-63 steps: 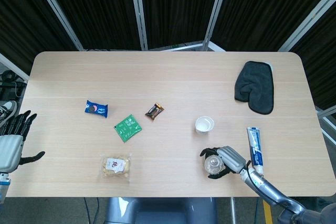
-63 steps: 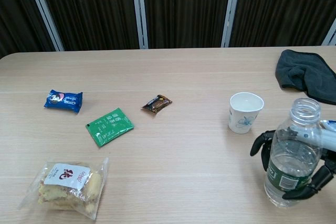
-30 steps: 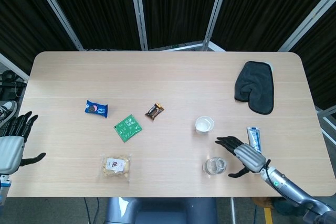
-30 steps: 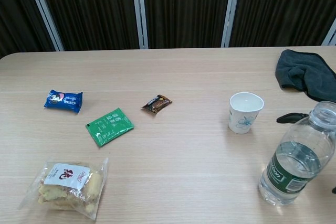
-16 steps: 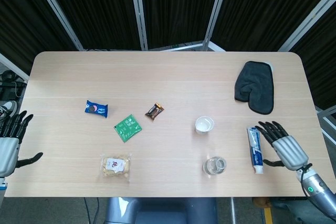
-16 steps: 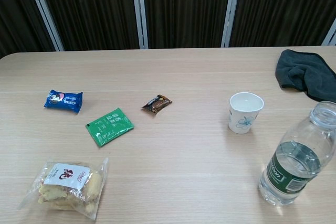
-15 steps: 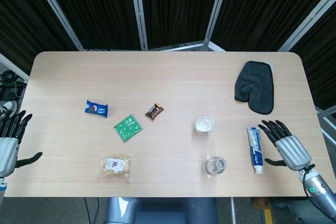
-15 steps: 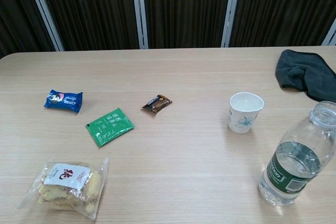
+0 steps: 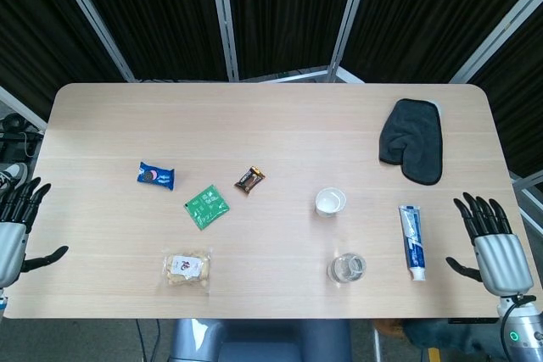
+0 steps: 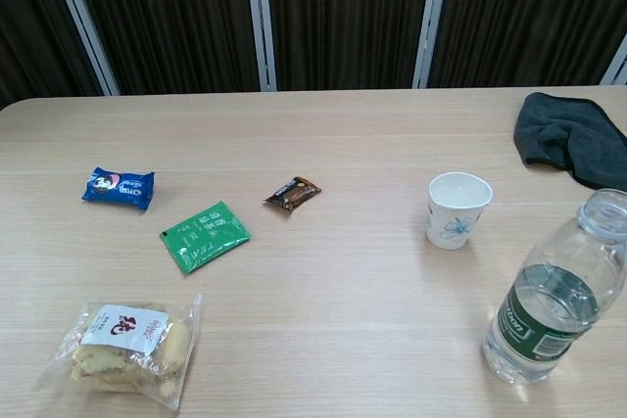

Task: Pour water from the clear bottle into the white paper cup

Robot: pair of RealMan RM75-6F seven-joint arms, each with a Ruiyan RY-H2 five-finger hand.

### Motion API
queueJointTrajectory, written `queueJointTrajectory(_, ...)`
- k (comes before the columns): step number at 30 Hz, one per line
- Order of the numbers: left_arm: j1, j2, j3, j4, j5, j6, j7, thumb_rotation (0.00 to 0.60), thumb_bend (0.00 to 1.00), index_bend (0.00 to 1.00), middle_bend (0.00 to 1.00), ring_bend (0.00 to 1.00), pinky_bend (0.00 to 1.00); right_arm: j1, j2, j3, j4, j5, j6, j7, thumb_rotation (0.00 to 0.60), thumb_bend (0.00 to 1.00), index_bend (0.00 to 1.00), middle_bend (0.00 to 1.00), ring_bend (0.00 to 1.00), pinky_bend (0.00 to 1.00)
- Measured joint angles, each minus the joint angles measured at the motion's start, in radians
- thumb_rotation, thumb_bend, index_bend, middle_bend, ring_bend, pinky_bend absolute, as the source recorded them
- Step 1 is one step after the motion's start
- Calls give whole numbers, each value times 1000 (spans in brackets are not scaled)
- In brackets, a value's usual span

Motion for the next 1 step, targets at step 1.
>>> queueJointTrajectory(1,0,1,0,0,1,0,-1,600,0,0,0,0,0,-10,12,3,-32,3,9,-24,600,0,0,0,0,0)
